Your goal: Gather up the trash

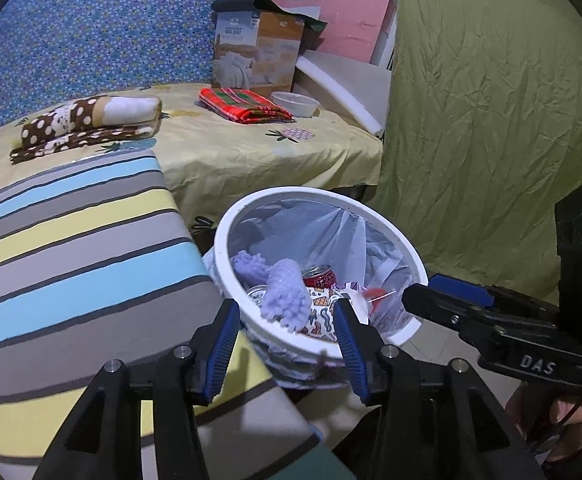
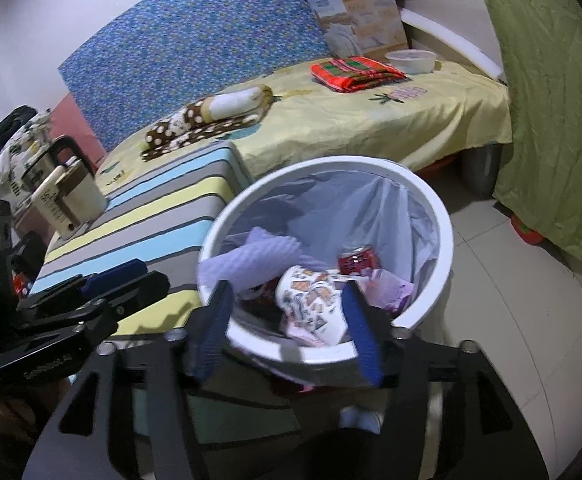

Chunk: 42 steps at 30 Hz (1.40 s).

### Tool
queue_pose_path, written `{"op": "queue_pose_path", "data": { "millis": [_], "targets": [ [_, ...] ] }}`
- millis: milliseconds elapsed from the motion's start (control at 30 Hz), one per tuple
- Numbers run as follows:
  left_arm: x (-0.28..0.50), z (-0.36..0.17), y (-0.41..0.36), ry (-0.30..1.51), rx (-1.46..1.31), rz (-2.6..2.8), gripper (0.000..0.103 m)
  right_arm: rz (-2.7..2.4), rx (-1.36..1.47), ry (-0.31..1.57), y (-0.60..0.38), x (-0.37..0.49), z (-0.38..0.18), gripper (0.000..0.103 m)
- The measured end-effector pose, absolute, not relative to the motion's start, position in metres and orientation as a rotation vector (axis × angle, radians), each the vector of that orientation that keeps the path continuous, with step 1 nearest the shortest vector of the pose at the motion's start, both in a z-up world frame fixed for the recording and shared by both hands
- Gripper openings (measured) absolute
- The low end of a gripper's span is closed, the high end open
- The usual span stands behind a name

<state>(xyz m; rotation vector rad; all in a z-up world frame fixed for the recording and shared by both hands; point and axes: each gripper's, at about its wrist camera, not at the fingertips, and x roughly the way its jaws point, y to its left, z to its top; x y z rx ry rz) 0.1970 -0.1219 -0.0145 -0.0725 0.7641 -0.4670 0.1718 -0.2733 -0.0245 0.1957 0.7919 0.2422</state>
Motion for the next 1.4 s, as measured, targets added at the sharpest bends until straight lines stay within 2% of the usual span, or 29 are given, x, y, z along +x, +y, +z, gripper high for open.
{"op": "queue_pose_path", "data": {
  "millis": [867, 1400],
  "targets": [
    [0.092, 0.011, -0.069, 0.694, -0.084, -0.304, 0.048, 0.334, 0.077, 0.711, -0.222, 0.11, -0.004, 0.06],
    [0.067, 0.016, -0.063, 0.672, -0.08, -0.261, 0.05, 0.338, 0.066, 0.676, -0.217, 0.094, 0.0, 0.06]
  ]
}}
